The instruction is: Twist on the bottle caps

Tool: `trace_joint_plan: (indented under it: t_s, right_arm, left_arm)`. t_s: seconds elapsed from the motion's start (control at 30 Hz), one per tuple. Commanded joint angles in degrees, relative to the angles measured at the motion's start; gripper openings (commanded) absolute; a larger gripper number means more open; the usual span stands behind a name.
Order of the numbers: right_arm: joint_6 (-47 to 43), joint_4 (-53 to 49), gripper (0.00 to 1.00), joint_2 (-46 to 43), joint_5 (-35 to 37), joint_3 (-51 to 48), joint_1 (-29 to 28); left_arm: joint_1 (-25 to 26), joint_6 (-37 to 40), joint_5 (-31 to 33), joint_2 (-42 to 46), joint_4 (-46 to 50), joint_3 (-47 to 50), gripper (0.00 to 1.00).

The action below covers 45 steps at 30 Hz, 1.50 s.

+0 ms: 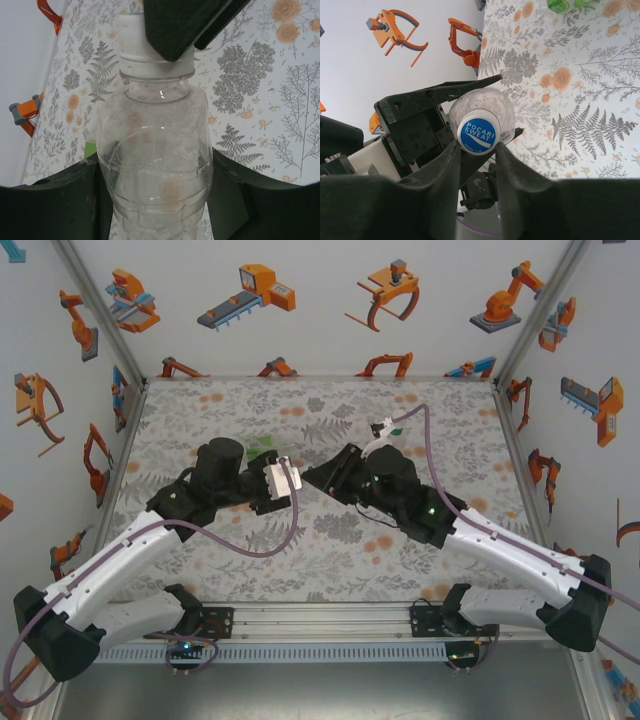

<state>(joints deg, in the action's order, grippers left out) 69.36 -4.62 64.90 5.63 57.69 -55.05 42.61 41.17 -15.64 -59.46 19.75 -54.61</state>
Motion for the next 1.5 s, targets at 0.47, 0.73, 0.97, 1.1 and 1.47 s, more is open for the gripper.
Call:
trace_joint_plan:
  t_s: [0.47, 0.73, 0.97, 1.1, 1.47]
  right_arm:
    - [-3.20, 1.13, 0.40, 5.37, -4.26, 5.12, 0.69]
    - [-5.16, -0.35, 0.22, 4.76, -2.35, 4.93, 0.68]
    - [-10.47, -5.03, 0.17, 5.80, -1.65, 5.95, 3.30]
    - [-15.92, -9.72, 0.14, 7.48, -2.02, 8.05, 6.77]
    - [-38.39, -25.55, 0.11, 21.49, 4.24, 22.98, 17.17]
  left_arm:
    - [0.24, -0.74, -0.41, -0.84, 1.80, -1.63, 0.00]
    - [0.35, -0.76, -0.46, -0.50, 1.71, -1.51, 0.43]
    - [0.20, -2.10, 0.67, 1.41, -1.19, 0.20, 0.72]
    - [0.15, -2.67, 2.15, 2.41, -2.92, 1.02, 0.79]
    - [-1.13, -5.43, 3.51, 1.81, -4.34, 0.65, 0.85]
